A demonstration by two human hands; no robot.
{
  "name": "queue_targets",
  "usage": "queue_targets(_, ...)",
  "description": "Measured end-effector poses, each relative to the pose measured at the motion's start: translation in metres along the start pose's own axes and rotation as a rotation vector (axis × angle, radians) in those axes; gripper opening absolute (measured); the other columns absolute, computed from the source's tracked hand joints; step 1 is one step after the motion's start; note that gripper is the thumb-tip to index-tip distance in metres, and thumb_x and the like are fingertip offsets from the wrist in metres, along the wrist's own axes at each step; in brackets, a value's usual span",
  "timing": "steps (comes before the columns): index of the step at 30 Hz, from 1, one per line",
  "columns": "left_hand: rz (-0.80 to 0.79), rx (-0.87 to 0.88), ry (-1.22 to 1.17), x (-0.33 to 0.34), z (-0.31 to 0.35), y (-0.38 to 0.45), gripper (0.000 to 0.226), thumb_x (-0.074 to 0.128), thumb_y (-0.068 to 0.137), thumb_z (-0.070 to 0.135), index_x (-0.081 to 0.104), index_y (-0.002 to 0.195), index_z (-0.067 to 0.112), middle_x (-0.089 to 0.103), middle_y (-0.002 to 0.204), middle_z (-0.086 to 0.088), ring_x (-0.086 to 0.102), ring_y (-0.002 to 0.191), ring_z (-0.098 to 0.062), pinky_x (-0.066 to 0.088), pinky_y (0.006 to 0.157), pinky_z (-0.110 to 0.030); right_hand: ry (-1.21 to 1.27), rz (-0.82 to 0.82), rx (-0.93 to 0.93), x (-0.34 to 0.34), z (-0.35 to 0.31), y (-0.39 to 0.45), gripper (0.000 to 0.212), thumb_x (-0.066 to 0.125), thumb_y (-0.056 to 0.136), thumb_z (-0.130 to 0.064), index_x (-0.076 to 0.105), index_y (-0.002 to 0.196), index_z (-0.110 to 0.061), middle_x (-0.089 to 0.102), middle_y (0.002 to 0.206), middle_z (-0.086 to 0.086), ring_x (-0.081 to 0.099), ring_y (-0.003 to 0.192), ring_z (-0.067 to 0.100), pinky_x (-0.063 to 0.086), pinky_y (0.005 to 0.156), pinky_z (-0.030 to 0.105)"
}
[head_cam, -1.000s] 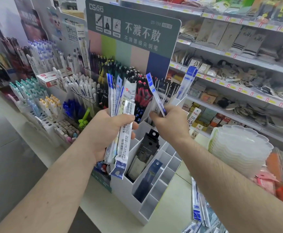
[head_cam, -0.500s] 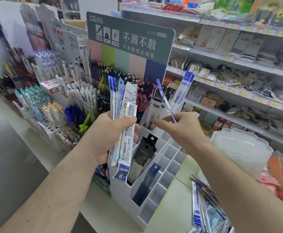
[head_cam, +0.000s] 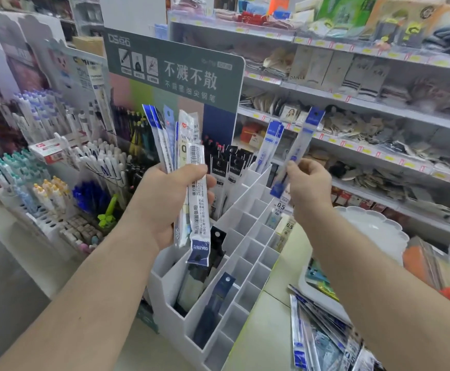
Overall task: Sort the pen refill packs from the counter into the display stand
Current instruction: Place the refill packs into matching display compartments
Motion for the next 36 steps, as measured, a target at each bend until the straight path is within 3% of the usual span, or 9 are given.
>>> queue_targets(7,0.018,-0.011,-0.029,0.005,-0.007,0.012,0.008,0.059,0.095,0.009,0.065,0.1,0.01,0.068,0.067,-0.007,0.06,0.05,-0.015,0.051,0.045,-0.024,-0.055,0.14,-0.21,0.027,-0.018,0.045,0.008,0.065,0.096,-0.021,0.066,0.091,-0.015,0.069,0.088,-0.003,0.061,0.071,0.004,0.043,0.052,0.008)
queue_targets(9,0.014,-0.006,-0.025,0.004,-0.007,0.014,0.008,0.059,0.095,0.009,0.065,0.1,0.011,0.069,0.067,-0.007,0.061,0.051,-0.015,0.052,0.046,-0.025,-0.115,0.134,-0.191,0.035,-0.012,0.055,0.012,0.067,0.094,-0.023,0.067,0.083,-0.02,0.072,0.087,-0.003,0.063,0.074,0.009,0.047,0.058,0.013)
queue_targets(12,0.001,0.0,-0.012,0.002,-0.009,0.015,0.012,0.059,0.094,0.01,0.066,0.104,0.012,0.07,0.07,-0.007,0.062,0.053,-0.016,0.052,0.048,-0.026,-0.263,0.103,-0.139,0.046,0.001,0.065,0.029,0.067,0.093,-0.025,0.062,0.064,-0.022,0.067,0.071,-0.007,0.063,0.074,0.016,0.055,0.075,0.033)
queue_targets(15,-0.024,0.004,0.006,0.001,-0.011,0.014,0.012,0.059,0.094,0.01,0.067,0.102,0.013,0.07,0.072,-0.008,0.063,0.055,-0.016,0.054,0.05,-0.026,-0.419,0.079,-0.125,0.051,0.007,0.068,0.034,0.066,0.093,-0.026,0.06,0.059,-0.022,0.063,0.067,-0.006,0.066,0.082,0.022,0.052,0.077,0.033)
queue_targets(20,-0.041,-0.001,-0.007,-0.001,-0.013,0.009,0.012,0.059,0.093,0.009,0.068,0.1,0.012,0.07,0.073,-0.009,0.063,0.054,-0.017,0.054,0.05,-0.026,-0.663,-0.039,-0.082,0.055,0.024,0.07,0.015,0.069,0.09,-0.029,0.076,0.087,-0.016,0.073,0.098,0.001,0.064,0.088,0.02,0.049,0.073,0.029)
queue_targets(23,-0.057,-0.003,-0.016,0.001,-0.012,0.005,0.01,0.06,0.093,0.007,0.068,0.098,0.009,0.069,0.074,-0.011,0.064,0.054,-0.017,0.054,0.049,-0.025,-0.672,-0.066,-0.06,0.056,0.026,0.069,0.019,0.071,0.089,-0.028,0.077,0.101,-0.015,0.072,0.109,0.001,0.062,0.093,0.019,0.046,0.074,0.027)
queue_targets(27,-0.072,0.013,-0.004,0.003,-0.011,0.002,0.01,0.06,0.092,0.005,0.068,0.097,0.006,0.069,0.073,-0.011,0.064,0.056,-0.018,0.055,0.051,-0.026,-0.656,-0.105,-0.055,0.054,0.024,0.068,0.013,0.072,0.087,-0.025,0.076,0.094,-0.015,0.073,0.102,0.001,0.064,0.093,0.019,0.051,0.077,0.029)
queue_targets(32,-0.1,0.053,-0.004,0.009,-0.002,-0.009,0.009,0.061,0.092,0.007,0.069,0.095,0.007,0.069,0.075,-0.012,0.064,0.058,-0.019,0.056,0.052,-0.028,-0.589,-0.054,-0.086,0.035,0.019,0.059,0.021,0.071,0.087,-0.022,0.075,0.106,-0.015,0.071,0.109,-0.003,0.065,0.097,0.018,0.057,0.088,0.04)
queue_targets(36,-0.191,0.078,-0.012,0.025,0.008,-0.023,0.01,0.062,0.088,0.01,0.068,0.095,0.005,0.071,0.074,-0.008,0.064,0.057,-0.018,0.056,0.052,-0.027,-0.444,-0.083,-0.23,0.018,0.001,0.022,0.019,0.068,0.087,-0.016,0.074,0.105,-0.015,0.068,0.09,-0.005,0.065,0.086,0.016,0.059,0.083,0.041)
Point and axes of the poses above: each hand's wrist, its own y-axis towards the middle knuckle, its own x-axis out of the palm, z = x × y, the point moved 7 cm from there along y, towards the middle knuckle
